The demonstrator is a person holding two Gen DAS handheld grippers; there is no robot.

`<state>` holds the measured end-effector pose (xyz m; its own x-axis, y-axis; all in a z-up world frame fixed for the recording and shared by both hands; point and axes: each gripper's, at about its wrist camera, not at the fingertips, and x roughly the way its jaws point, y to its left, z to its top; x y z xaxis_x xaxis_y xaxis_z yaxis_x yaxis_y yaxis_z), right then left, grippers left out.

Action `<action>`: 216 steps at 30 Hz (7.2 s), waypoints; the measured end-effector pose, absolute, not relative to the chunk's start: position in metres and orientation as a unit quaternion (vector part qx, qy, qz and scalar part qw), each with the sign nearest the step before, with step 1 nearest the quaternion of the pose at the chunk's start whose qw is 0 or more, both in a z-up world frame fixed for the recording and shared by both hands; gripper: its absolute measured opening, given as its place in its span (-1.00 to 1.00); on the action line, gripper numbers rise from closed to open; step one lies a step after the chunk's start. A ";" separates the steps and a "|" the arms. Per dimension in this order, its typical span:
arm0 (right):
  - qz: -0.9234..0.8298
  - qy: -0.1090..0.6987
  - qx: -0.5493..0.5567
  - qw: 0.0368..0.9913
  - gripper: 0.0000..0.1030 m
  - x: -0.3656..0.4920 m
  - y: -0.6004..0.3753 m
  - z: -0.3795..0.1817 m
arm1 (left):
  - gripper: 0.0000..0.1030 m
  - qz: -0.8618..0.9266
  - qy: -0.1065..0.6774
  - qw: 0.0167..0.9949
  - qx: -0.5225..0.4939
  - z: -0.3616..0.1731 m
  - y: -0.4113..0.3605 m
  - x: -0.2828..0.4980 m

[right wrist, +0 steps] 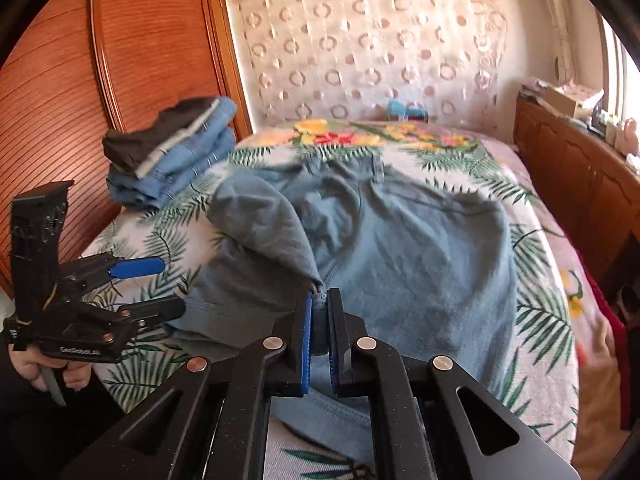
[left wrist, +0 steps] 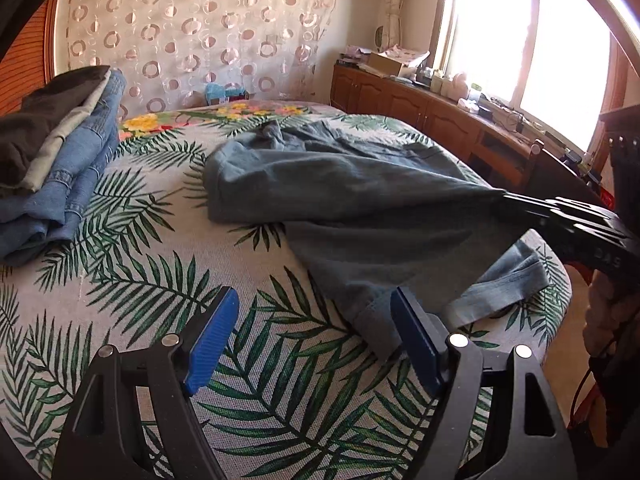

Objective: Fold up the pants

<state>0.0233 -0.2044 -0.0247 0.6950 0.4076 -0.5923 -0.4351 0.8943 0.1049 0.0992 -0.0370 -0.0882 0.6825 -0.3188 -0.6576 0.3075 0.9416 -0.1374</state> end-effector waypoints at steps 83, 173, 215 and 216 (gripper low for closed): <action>0.307 0.386 -0.143 0.858 -0.12 0.120 -0.138 -0.027 | 0.53 -0.109 0.322 0.941 -0.008 -0.064 0.018 0.104; 0.106 0.389 -0.042 0.914 -0.53 0.236 -0.286 -0.030 | 0.54 -0.227 0.404 0.884 0.055 -0.094 -0.092 0.282; 0.114 0.387 -0.027 0.914 -0.91 0.243 -0.304 -0.034 | -0.05 -0.217 0.435 0.873 0.042 -0.090 -0.106 0.366; 0.109 0.390 -0.029 0.914 -0.91 0.243 -0.303 -0.036 | -0.05 -0.215 0.435 0.874 0.042 -0.089 -0.105 0.365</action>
<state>0.2429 -0.3033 -0.0356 0.6726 0.1770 -0.7185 -0.2226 0.9744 0.0317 0.3649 -0.1052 -0.0895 0.5295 -0.3393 -0.7775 0.4119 0.9041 -0.1140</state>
